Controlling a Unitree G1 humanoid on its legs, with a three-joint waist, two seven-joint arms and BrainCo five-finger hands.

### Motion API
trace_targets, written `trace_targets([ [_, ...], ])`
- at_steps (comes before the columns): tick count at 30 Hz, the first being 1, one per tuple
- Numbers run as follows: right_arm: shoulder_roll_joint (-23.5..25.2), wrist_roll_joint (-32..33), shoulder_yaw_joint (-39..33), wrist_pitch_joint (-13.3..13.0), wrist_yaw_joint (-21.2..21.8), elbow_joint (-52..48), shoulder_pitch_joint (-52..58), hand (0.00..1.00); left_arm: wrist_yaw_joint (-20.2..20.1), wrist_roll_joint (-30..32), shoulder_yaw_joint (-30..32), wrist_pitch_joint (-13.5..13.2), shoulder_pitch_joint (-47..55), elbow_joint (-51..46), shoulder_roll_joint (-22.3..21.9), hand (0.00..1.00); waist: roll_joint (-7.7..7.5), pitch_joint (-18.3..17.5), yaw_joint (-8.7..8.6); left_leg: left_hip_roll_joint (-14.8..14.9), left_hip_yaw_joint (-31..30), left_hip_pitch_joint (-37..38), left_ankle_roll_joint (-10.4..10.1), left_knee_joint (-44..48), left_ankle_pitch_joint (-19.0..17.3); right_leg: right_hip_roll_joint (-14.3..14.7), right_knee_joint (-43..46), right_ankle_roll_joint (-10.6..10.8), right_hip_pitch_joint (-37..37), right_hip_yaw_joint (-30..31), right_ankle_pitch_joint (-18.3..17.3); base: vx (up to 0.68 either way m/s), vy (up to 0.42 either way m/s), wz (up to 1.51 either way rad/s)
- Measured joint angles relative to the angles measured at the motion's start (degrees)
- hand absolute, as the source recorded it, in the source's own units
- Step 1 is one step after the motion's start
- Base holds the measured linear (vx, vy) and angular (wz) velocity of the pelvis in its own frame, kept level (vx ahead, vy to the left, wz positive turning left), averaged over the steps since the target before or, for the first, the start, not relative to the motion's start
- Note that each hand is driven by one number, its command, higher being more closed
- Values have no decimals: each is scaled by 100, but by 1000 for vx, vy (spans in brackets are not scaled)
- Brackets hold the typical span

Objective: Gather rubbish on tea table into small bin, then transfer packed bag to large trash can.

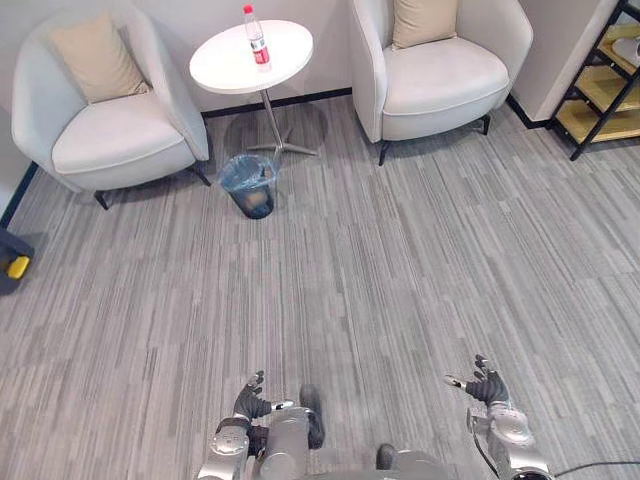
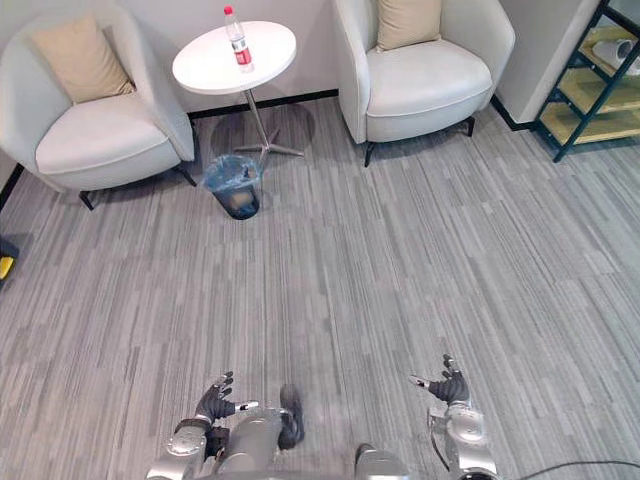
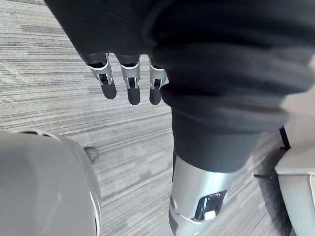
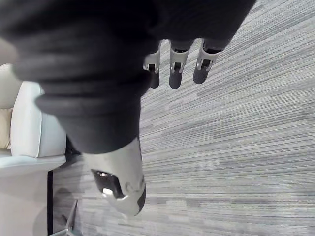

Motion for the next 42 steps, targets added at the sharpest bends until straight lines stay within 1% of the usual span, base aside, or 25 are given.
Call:
trace_targets([
  [1, 13, -7, 17, 11, -5, 17, 28, 0, 0, -13, 2, 2, 16, 31, -2, 0, -26, -20, 42, -53, -34, 22, 145, 38, 203, -59, 5, 64, 50, 63, -77, 467, 321, -35],
  [2, 53, -15, 73, 12, -6, 17, 63, 0, 2, -40, 29, 2, 47, 79, 4, 0, -170, -70, 67, -291, -83, 7, 367, 182, 317, -277, 49, 195, 118, 137, -253, 431, 221, -13],
  [3, 74, -17, 128, 11, -5, 18, 70, 0, 2, -61, 41, -12, 30, 70, 10, 0, -343, -101, 70, -479, -49, -114, 590, 480, 157, -490, 280, 281, 70, 143, -439, 437, 198, -4],
  [5, 72, -27, 140, 11, 4, 69, 54, 0, -6, -55, 29, -4, -34, 124, -10, 0, -392, -79, 78, -605, 23, -84, 722, 738, -184, -651, 1058, 402, -196, 286, -544, 452, 205, -6],
  [6, 89, -31, 167, 11, 14, 77, 25, 0, -6, -57, 31, -2, -28, 176, -11, 0, -400, -80, 78, -690, 114, 140, 759, 701, -352, -785, 2163, 530, -604, 475, -552, 452, 231, -19],
  [8, 127, -106, 251, 10, 63, 153, 28, 0, -4, -54, 10, 34, -2, 205, 46, 0, -466, -85, 55, -943, 138, 789, 879, 407, -570, -1039, 4302, 1204, -1399, 698, -328, 478, 196, -10],
  [11, 149, -149, 287, 25, 72, 190, 71, 0, 2, -55, -43, 35, 5, 207, 118, 0, -427, -97, -15, -1036, 7, 1581, 976, 106, -714, -1059, 5399, 787, -2052, 357, -573, 494, 111, 28],
  [13, 135, -151, 330, 24, 69, 193, 4, 0, 9, -57, -38, 33, -10, 202, 160, 0, -381, -93, -155, -925, -126, 1932, 969, -109, -721, -966, 4848, 477, -2553, -145, -741, 450, -23, 41],
  [15, 124, -146, 372, 13, 69, 193, -75, 0, 9, -60, -21, 38, -42, 204, 168, 0, -302, -60, -222, -720, -170, 2122, 944, -136, -736, -739, 3830, 408, -2901, -339, -709, 473, -84, 28],
  [17, 119, -135, 368, 11, 63, 201, -14, 0, 8, -64, -22, 31, -23, 206, 189, 0, -252, -65, -259, -497, -272, 2442, 753, -222, -837, -426, 2122, 355, -2915, -358, -54, 415, -143, 38],
  [18, 138, -136, 369, 11, 64, 231, 81, 0, 4, -63, -19, 25, -4, 205, 229, 0, -416, -156, -251, -529, -298, 2611, 489, -248, -999, -401, 1222, 288, -2890, -190, 693, 490, -195, 38],
  [19, 141, -135, 362, 13, 62, 247, 144, 0, 2, -63, -18, 28, 8, 228, 243, 0, -484, -191, -271, -547, -356, 2681, 318, -269, -1118, -412, 1104, 243, -2876, -77, 1398, 601, -278, 29],
  [20, 51, -134, 293, 35, 56, 306, 159, 0, -5, -54, -10, 44, -48, 411, 122, 0, -284, -199, -257, -335, -431, 2804, 204, -288, -1230, -255, 1336, -23, -2860, -119, 1531, 574, -295, 17],
  [22, 81, -127, 202, 40, 58, 296, 88, 0, -11, -47, 21, 32, -70, 412, 113, 0, -244, -233, -298, -247, -451, 2712, 71, 63, -1153, -212, 1648, -186, -2912, -170, 1080, 473, -263, 19],
  [23, 85, -127, 190, 41, 57, 298, 113, 0, -13, -40, 34, 34, -116, 425, 92, 0, -218, -228, -346, -161, -504, 2521, -7, 661, -1108, -209, 1684, -249, -2732, -296, 885, 388, -255, 56],
  [25, 103, -122, 226, 56, 56, 252, 228, 0, -16, -38, 128, 29, -148, 397, -9, 0, -198, -219, -385, 139, -538, 1833, -414, 2511, -937, -114, 1326, -209, -2103, -479, 677, 349, -240, 52],
  [27, 169, -97, 236, 35, 49, 130, 333, 0, -15, -44, 240, 34, -100, 386, -122, 0, -133, -218, -212, 691, -44, 1025, -317, 4388, -996, 158, 695, -246, -1221, -535, 647, 307, -167, -4],
  [29, 186, -48, 210, 27, 44, 129, 264, 0, -14, -48, 240, 34, -93, 385, -133, 0, -209, -190, -160, 753, 401, 575, -88, 4199, -1132, 141, 449, -254, -913, -493, 603, 267, -97, -16],
  [33, 164, -13, 166, 21, 42, 133, 100, 0, -4, -55, 256, 34, -98, 372, -134, 0, -218, -175, 18, 235, 662, 208, -56, 1714, -1071, -88, 359, -148, -686, -226, 493, 333, 42, -31],
  [34, 151, -14, 113, 20, 38, 157, 96, 0, -2, -56, 255, 28, -93, 371, -154, 0, -190, -179, 75, 1, 614, 267, -96, 494, -678, -161, 249, -11, -526, -139, 407, 370, 132, -28],
  [36, 114, -16, 124, 20, 36, 167, 83, 0, 0, -57, 254, 27, -35, 377, -166, 0, -61, -172, 87, -14, 513, 361, -147, -390, -269, -107, 167, 163, -298, -27, 246, 424, 237, -37],
  [37, 108, -16, 202, 25, 31, 192, 95, 0, 2, -89, 263, 28, 16, 405, -164, 0, -36, -186, 101, -40, 510, 439, 147, -353, 292, -143, 194, 282, -144, 103, 73, 455, 290, -40],
  [38, 117, -24, 245, 25, 34, 192, 97, 0, 8, -139, 264, 22, 51, 399, -150, 0, -80, -195, 108, -124, 516, 485, 279, -316, 424, -226, 191, 365, -81, 161, -6, 442, 287, -31],
  [40, 197, -32, 271, 21, 48, 191, 99, 0, 9, -170, 262, 18, 22, 397, -68, 0, -376, -245, 101, -476, 525, 408, 640, -3, 157, -567, 244, 515, -27, 195, -210, 457, 249, -8],
  [42, 173, -108, 257, 40, 53, 260, 95, 0, -5, -177, 253, 28, -12, 406, -119, 0, -395, -242, 92, -727, 594, 526, 782, 168, -282, -865, 1696, 782, -572, 528, -399, 435, 250, -2],
])
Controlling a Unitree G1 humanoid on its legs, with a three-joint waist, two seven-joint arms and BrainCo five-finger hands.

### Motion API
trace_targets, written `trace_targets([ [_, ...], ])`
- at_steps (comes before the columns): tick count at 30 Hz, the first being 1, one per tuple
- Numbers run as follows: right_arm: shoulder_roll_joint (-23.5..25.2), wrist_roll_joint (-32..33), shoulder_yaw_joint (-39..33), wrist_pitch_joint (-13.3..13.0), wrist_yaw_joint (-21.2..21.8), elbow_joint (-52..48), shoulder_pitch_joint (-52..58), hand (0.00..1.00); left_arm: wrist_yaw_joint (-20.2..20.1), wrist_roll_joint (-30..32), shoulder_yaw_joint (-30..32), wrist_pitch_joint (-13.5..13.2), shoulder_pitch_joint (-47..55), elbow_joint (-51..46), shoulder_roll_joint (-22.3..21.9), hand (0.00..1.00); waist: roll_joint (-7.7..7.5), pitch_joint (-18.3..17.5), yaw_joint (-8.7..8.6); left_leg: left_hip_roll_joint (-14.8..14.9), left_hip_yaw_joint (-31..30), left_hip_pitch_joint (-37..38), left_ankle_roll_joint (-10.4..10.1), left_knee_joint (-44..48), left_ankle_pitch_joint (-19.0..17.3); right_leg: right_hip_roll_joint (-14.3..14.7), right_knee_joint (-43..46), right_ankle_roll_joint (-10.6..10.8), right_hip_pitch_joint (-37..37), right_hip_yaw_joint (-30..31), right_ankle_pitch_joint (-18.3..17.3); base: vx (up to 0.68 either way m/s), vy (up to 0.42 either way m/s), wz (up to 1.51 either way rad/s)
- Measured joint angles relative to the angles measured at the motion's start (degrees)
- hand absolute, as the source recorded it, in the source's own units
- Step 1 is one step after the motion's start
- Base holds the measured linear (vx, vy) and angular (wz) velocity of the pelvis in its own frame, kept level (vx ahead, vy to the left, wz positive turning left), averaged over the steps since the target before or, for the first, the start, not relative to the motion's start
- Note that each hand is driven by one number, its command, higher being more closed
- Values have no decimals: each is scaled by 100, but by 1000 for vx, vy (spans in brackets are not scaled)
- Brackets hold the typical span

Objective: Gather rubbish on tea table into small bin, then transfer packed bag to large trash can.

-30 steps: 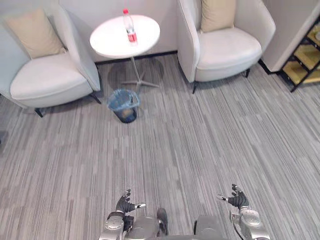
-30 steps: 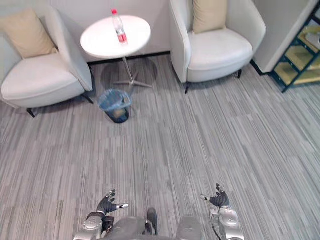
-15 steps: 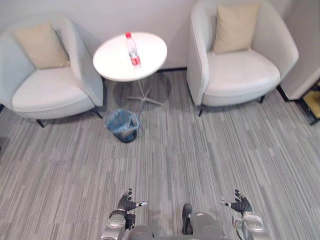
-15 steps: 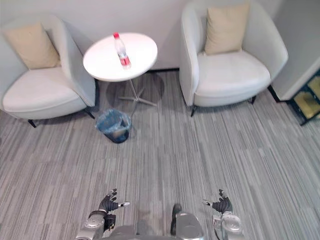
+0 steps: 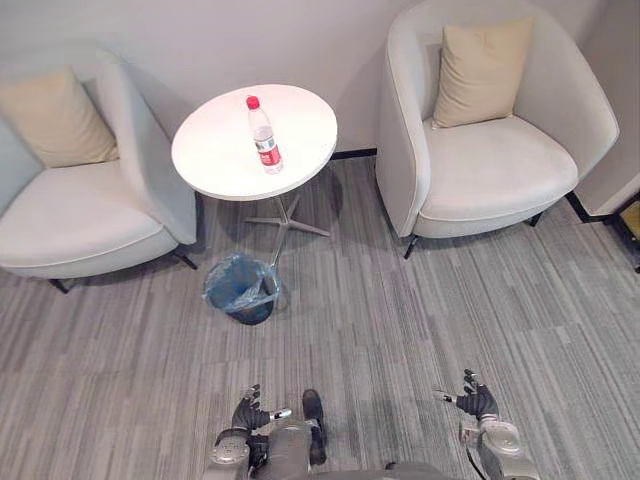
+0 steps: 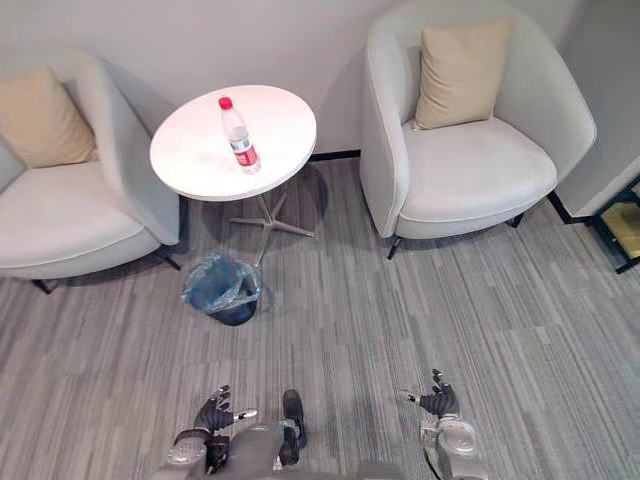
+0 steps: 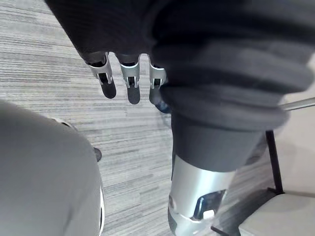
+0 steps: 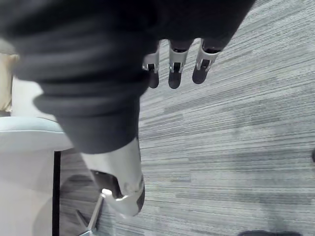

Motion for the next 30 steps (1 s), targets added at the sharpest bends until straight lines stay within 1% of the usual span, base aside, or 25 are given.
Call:
trace_targets([
  [1, 27, -37, 3, 9, 5, -1, -2, 0, -2, -2, -3, 3, 20, 0, 10, 0, 7, 3, -2, -54, 7, 148, 28, -58, -31, -36, 599, 83, -213, 135, 11, 404, 235, 10],
  [2, 107, -74, 9, 26, 22, 5, 81, 0, -1, -4, -17, 11, 47, 3, 68, 0, -16, 6, -13, -143, 13, 419, 140, -56, -99, -96, 1622, 483, -473, 307, -42, 433, 183, 22],
  [3, 134, -127, 11, 47, 48, 30, 143, 0, 1, -8, -53, 17, 55, 3, 82, 0, -17, 9, 0, -231, -66, 723, 179, -54, -283, -82, 2466, 629, -732, 371, -129, 522, 179, 24],
  [5, 130, -163, 36, 71, 72, 42, 117, 0, 5, -9, -58, 28, 54, 5, 146, 0, -2, 15, -23, -326, -173, 1153, 218, -198, -477, -95, 3259, 392, -1182, 247, -252, 423, 91, 22],
  [6, 96, -180, 161, 71, 78, 42, 102, 0, 6, -10, -110, 46, 54, 14, 184, 0, 23, 18, -56, -339, -287, 1387, 232, -306, -508, -85, 3291, 151, -1419, -47, -369, 319, 25, 38],
  [8, 82, -195, 225, 73, 108, 46, 105, 0, 7, -40, -104, 51, -16, 9, 183, 0, 59, 34, -159, -273, -481, 1583, 233, -405, -508, -18, 2852, -135, -1706, -429, -511, 384, -37, 64],
  [9, 73, -194, 223, 74, 111, 48, 82, 0, 12, -84, -102, 50, -82, -1, 185, 0, 128, 45, -205, -117, -666, 1670, 231, -396, -507, 183, 2004, -223, -1947, -535, -504, 449, -119, 79],
  [11, 66, -193, 223, 74, 109, 48, 62, 0, 13, -90, -102, 46, -99, -1, 184, 0, 160, 58, -236, 32, -821, 1803, 130, -396, -547, 369, 966, -346, -2063, -467, -163, 381, -149, 66],
  [12, 67, -192, 222, 73, 109, 48, 90, 0, 9, -92, -103, 41, -82, 0, 200, 0, 107, 31, -283, 112, -946, 1944, -97, -394, -685, 449, 23, -392, -2043, -442, 529, 420, -206, 75],
  [13, 44, -192, 214, 73, 107, 93, 158, 0, 9, -93, -104, 45, -52, 50, 180, 0, 86, 31, -337, 163, -1095, 2099, -306, -393, -821, 464, -109, -612, -1947, -436, 1431, 440, -214, 61],
  [14, 5, -192, 191, 77, 105, 134, 145, 0, 0, -92, -111, 48, -45, 80, 138, 0, 158, -16, -312, 280, -1143, 2112, -336, -387, -840, 545, -85, -641, -1901, -480, 1438, 443, -253, 27],
  [15, -5, -191, 148, 62, 101, 111, 100, 0, -9, -89, -101, 41, -6, 128, 127, 0, 167, -31, -286, 358, -1165, 2083, -431, -302, -784, 581, 63, -753, -1925, -494, 1257, 388, -269, 8],
  [17, -8, -189, 55, 69, 102, 103, 126, 0, -9, -79, -79, 46, -23, 178, 119, 0, 183, -26, -353, 412, -1215, 2025, -515, 47, -737, 542, 245, -842, -1805, -668, 962, 322, -269, 38],
  [19, 35, -177, -23, 87, 104, 18, 314, 0, -9, -78, 36, 40, -106, 157, 43, 0, 185, -24, -352, 528, -1278, 1646, -782, 1171, -732, 526, 43, -869, -1378, -894, 760, 233, -223, 67],
  [20, 55, -147, 3, 83, 102, -151, 497, 0, -10, -78, 138, 37, -128, 97, -31, 0, 159, 3, -342, 711, -1234, 1097, -1007, 2393, -601, 597, -190, -881, -1042, -1000, 679, 220, -215, 53],
  [21, 75, -107, 9, 78, 102, -285, 577, 0, -11, -78, 204, 40, -78, -1, -102, 0, 240, -5, -305, 1043, -994, 664, -1035, 3391, -637, 747, -417, -947, -725, -1091, 642, 219, -189, 36],
  [22, 91, -72, 3, 76, 98, -308, 573, 0, -10, -78, 221, 44, -41, -5, -125, 0, 251, 4, -292, 1173, -864, 537, -955, 3636, -687, 795, -495, -947, -591, -1111, 647, 207, -131, 2],
  [23, 120, -4, -18, 74, 97, -310, 564, 0, -13, -78, 216, 50, 29, -4, -155, 0, 255, 7, -285, 1316, -597, 351, -788, 3698, -789, 827, -634, -966, -383, -1108, 631, 210, -80, -11],
  [24, 130, 15, -43, 60, 98, -316, 536, 0, -15, -78, 197, 56, 47, -3, -174, 0, 241, 9, -251, 1290, -390, 238, -699, 3250, -856, 792, -755, -958, -243, -1083, 630, 196, -50, -14],
  [25, 125, 36, -44, 57, 98, -316, 527, 0, -16, -78, 179, 55, 42, -4, -172, 0, 241, 9, -231, 1252, -321, 221, -698, 2886, -856, 772, -786, -948, -221, -1074, 625, 154, -1, -13],
  [26, 118, 41, -53, 59, 97, -308, 521, 0, -15, -79, 164, 56, 22, -4, -165, 0, 241, 9, -201, 1129, -302, 158, -703, 2185, -829, 721, -783, -917, -208, -1052, 606, 236, 88, -11],
  [27, 103, 41, -70, 64, 93, -301, 521, 0, -12, -78, 128, 57, 14, -3, -161, 0, 238, 11, -163, 903, -313, 146, -726, 1014, -607, 628, -771, -820, -155, -1013, 534, 255, 111, -6],
  [28, 92, 41, -80, 65, 90, -290, 542, 0, -13, -78, 101, 58, 20, -3, -162, 0, 245, 7, -167, 827, -319, 162, -731, 539, -404, 600, -756, -774, -136, -1007, 497, 273, 127, -7],
  [29, 78, 41, -106, 66, 88, -256, 563, 0, -11, -78, 67, 57, 34, -1, -158, 0, 283, -9, -150, 767, -347, 233, -755, 34, 150, 605, -701, -680, -131, -949, 411, 286, 169, -20],
  [30, 104, 41, -85, 83, 73, -151, 558, 0, -8, -78, 2, 59, 68, 22, -88, 0, 293, -45, -95, 659, -293, 423, -385, -230, 681, 588, -717, -561, -30, -798, 333, 291, 155, -21],
])
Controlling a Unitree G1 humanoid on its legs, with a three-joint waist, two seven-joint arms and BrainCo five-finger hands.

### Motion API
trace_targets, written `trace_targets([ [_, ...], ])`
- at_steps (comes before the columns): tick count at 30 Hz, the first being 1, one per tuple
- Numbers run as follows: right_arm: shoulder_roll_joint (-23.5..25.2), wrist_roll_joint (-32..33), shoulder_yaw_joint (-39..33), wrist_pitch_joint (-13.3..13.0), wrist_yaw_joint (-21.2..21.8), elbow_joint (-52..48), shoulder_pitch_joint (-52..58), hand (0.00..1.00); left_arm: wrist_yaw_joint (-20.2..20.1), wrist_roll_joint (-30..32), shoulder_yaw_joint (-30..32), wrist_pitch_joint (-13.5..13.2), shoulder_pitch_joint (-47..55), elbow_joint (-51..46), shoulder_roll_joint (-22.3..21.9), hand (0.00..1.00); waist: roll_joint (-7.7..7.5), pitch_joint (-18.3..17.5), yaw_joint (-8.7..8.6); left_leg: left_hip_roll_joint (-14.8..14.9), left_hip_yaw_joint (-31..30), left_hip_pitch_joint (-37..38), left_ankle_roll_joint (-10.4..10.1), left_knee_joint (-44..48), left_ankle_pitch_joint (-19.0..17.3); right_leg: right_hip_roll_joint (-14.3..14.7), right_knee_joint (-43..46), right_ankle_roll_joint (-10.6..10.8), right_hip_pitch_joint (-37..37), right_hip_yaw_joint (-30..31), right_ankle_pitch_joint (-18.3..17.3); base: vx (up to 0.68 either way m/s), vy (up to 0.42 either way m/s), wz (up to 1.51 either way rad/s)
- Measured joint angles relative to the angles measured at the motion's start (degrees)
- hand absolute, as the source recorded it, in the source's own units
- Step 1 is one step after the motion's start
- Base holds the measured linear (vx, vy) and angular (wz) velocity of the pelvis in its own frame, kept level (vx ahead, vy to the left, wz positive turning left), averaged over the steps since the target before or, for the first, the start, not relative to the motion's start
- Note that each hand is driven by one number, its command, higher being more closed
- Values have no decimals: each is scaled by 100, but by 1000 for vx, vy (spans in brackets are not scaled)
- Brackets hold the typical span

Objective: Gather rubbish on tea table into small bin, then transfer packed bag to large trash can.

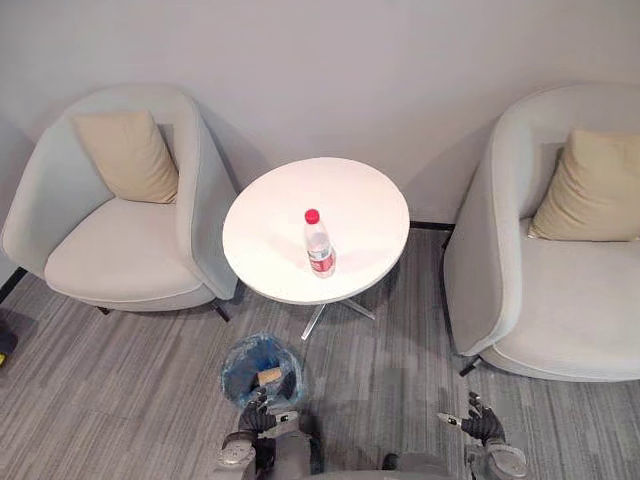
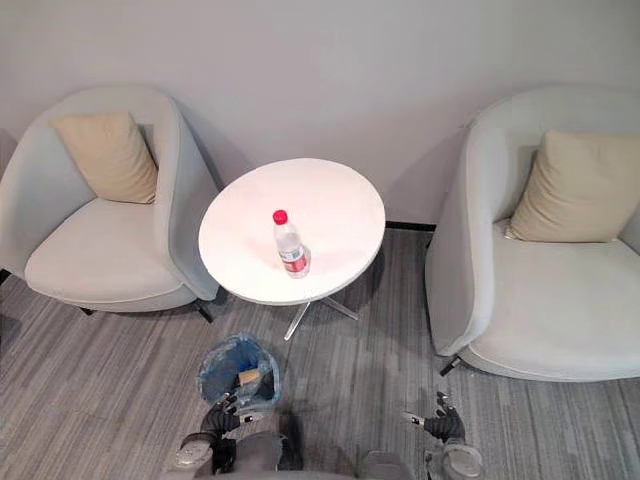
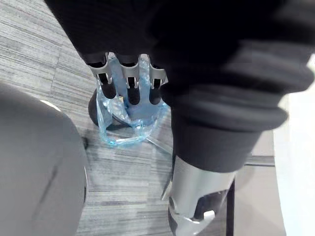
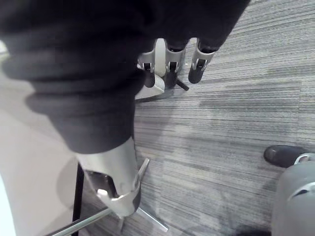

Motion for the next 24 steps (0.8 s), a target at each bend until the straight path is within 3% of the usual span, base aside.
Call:
trace_targets([
  [3, 14, -6, 29, 0, -3, 74, -42, 0, -2, 1, -54, -2, -56, 32, 109, 0, -293, -40, -33, -357, 28, 63, 195, -77, -176, -332, -69, 203, 65, 19, -128, 276, 145, 4],
  [6, -27, -67, 35, 2, 7, 84, -96, 0, -4, 4, -118, 8, -36, 153, 106, 0, -293, -64, -42, -629, 101, 420, 291, -212, -529, -643, 785, 440, -78, 265, -310, 234, 140, -3],
  [9, 60, -115, 67, 4, 48, 87, -146, 0, 0, 3, -190, 26, 12, 156, 205, 0, -265, -95, -118, -750, -15, 878, 407, -392, -625, -810, 2312, 475, -588, 426, -391, 238, 95, 18],
  [11, 46, -135, 77, 5, 54, 87, -162, 0, 6, 3, -244, 26, 1, 153, 271, 0, -265, -115, -176, -717, -165, 965, 400, -356, -678, -721, 2385, 378, -835, 504, -644, 263, -16, 49],
  [13, 10, -137, 75, 4, 50, 88, -176, 0, 8, 1, -237, 28, -6, 155, 272, 0, -183, -122, -266, -552, -359, 972, 390, -325, -672, -433, 2130, 324, -1171, 598, -729, 238, -108, 53],
  [14, 2, -136, 74, 4, 48, 89, -169, 0, 8, 0, -235, 26, -50, 155, 284, 0, -154, -128, -259, -428, -480, 987, 345, -293, -659, -228, 1690, 318, -1341, 762, -695, 251, -176, 58],
  [15, 14, -131, 77, 2, 45, 85, -154, 0, 6, -1, -235, 23, 0, 162, 369, 0, -245, -174, -251, -446, -589, 1049, 225, -294, -660, -178, 885, 276, -1291, 892, -209, 207, -153, 58],
  [16, 33, -131, 77, -4, 44, 85, -111, 0, 3, 0, -238, 12, 15, 160, 415, 0, -386, -224, -244, -539, -655, 1076, 141, -288, -706, -255, 575, 242, -1316, 961, 498, 225, -181, 58],
  [17, -46, -130, 46, 4, 33, 209, -120, 0, 6, -1, -236, 28, 9, 231, 317, 0, -306, -225, -250, -443, -810, 1181, -3, -319, -801, -188, 728, 144, -1264, 866, 556, 211, -186, 29],
  [20, -104, -130, 44, -20, 27, 201, -162, 0, -4, 0, -221, 18, 87, 256, 190, 0, -134, -310, -230, -181, -818, 1187, -58, -356, -809, 65, 321, 13, -1065, 810, 642, 149, -174, 4],
  [24, -82, -130, 42, -14, 16, 201, -91, 0, -4, 0, -214, 18, 111, 262, 186, 0, -131, -331, -242, 5, -893, 1281, -224, -541, -786, 270, -9, -117, -878, 732, 733, 14, -91, 2],
])
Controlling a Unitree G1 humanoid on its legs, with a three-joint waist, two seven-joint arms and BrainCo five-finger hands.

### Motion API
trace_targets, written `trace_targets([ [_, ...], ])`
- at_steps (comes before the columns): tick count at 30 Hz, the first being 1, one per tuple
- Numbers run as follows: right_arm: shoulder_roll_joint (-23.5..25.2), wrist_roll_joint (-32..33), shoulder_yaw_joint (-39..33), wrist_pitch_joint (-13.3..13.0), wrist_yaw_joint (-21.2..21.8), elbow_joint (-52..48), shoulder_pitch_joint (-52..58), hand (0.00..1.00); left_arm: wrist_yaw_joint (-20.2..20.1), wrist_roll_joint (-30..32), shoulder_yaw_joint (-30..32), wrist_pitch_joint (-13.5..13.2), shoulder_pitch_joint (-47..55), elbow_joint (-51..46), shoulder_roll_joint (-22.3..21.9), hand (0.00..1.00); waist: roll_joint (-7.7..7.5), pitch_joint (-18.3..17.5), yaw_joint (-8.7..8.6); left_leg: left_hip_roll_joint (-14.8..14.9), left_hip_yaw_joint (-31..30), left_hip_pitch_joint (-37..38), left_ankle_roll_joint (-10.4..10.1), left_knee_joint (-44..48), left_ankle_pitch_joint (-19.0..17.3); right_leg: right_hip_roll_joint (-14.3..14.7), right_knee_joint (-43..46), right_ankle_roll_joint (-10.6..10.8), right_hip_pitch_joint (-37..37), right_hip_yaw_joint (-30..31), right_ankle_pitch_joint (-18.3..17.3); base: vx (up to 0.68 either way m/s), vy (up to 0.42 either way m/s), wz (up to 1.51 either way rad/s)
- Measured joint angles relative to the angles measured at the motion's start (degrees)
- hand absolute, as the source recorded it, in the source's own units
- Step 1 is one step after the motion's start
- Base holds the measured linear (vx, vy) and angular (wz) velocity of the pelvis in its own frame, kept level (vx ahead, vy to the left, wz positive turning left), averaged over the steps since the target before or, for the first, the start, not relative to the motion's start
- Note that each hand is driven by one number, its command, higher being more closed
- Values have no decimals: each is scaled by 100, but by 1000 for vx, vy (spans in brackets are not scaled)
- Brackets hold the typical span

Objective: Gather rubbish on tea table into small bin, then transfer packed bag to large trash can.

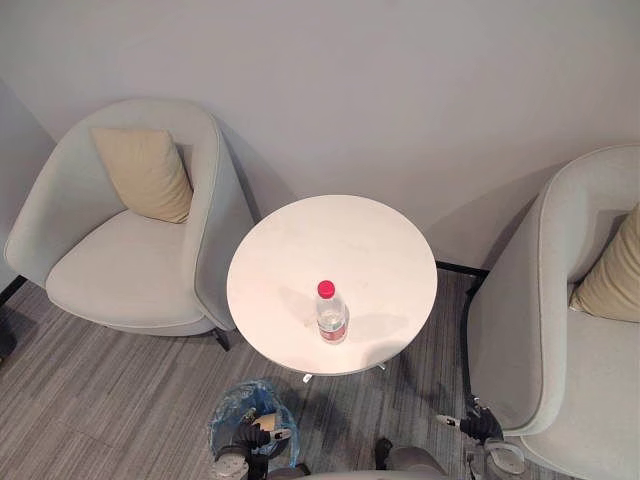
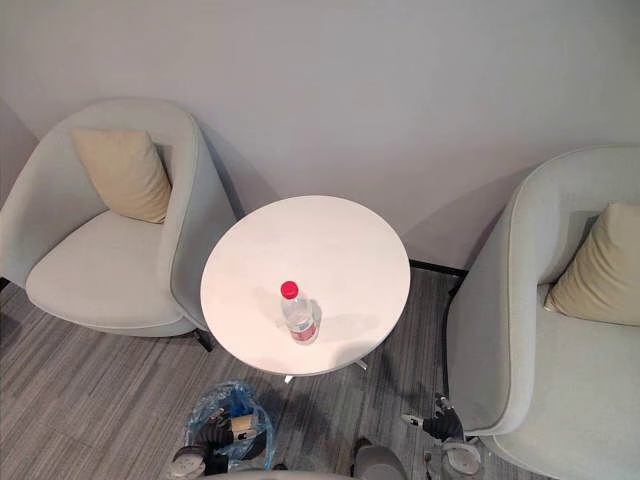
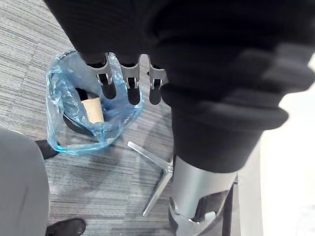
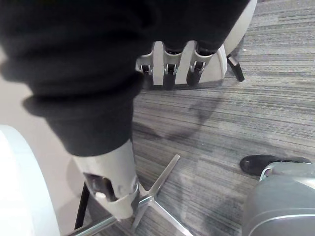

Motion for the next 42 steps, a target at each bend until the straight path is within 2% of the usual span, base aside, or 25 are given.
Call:
trace_targets([
  [4, 11, -5, 17, 0, -28, -140, 128, 0, 2, 1, 4, 1, -2, 0, 8, 0, 14, -32, 6, 20, -14, -9, -12, -15, -1, 30, -256, 14, 135, 6, 135, -18, 4, 0],
  [5, 12, -24, 32, -1, -38, -209, 162, 0, 4, 1, 4, 1, 18, 0, 13, 0, -38, -23, 11, 15, -17, -15, -12, -23, -1, 29, -353, 16, 172, 8, 193, 0, 0, 0],
  [10, 25, -156, 64, -14, -60, -1042, 349, 0, 6, 2, -7, 4, 34, -4, 30, 0, -100, -53, 6, -37, -91, -15, -27, -35, 14, -23, -635, 56, 344, -50, 362, -17, 29, 7],
  [15, -3, -284, 191, -219, -87, -1583, 361, 0, 7, 2, -14, 3, 70, -12, 110, 0, -137, -84, 17, -58, -148, 26, -39, -67, 24, -48, -863, 84, 508, -106, 446, -8, 22, 6],
  [23, -6, -327, 291, -232, -87, -2147, 307, 0, 6, 2, -36, 0, 89, -16, 119, 0, -119, -97, 22, -53, -207, 92, -90, -170, 64, -39, -1127, 68, 681, -215, 555, -5, 5, 5],
  [29, -130, -327, 906, -265, -62, -2565, 6, 0, 5, 4, -111, -6, 90, -16, 118, 0, -82, -138, 46, -43, -316, 78, -107, -175, 77, -16, -1276, 52, 775, -289, 609, -20, -4, 8],
  [33, -159, -330, 1146, -388, 35, -2842, -195, 0, 4, 4, -224, -35, 89, -16, 128, 0, -52, -161, 107, -51, -462, 68, -101, -267, 178, 9, -1400, 38, 824, -436, 668, -15, -19, 17],
  [35, -172, -335, 1208, -403, 54, -2842, -285, 0, 3, 4, -248, -40, 78, -32, 132, 0, -55, -160, 167, -43, -487, 64, -109, -280, 188, 20, -1428, 28, 846, -481, 675, -37, -15, 17],
  [42, -365, -378, 1734, -442, 157, -2959, -593, 0, 3, 5, -271, -91, 121, -73, 134, 0, -49, -175, 222, -30, -698, -155, -147, -372, 215, 44, -1597, 13, 809, -657, 702, -33, -13, 13],
])
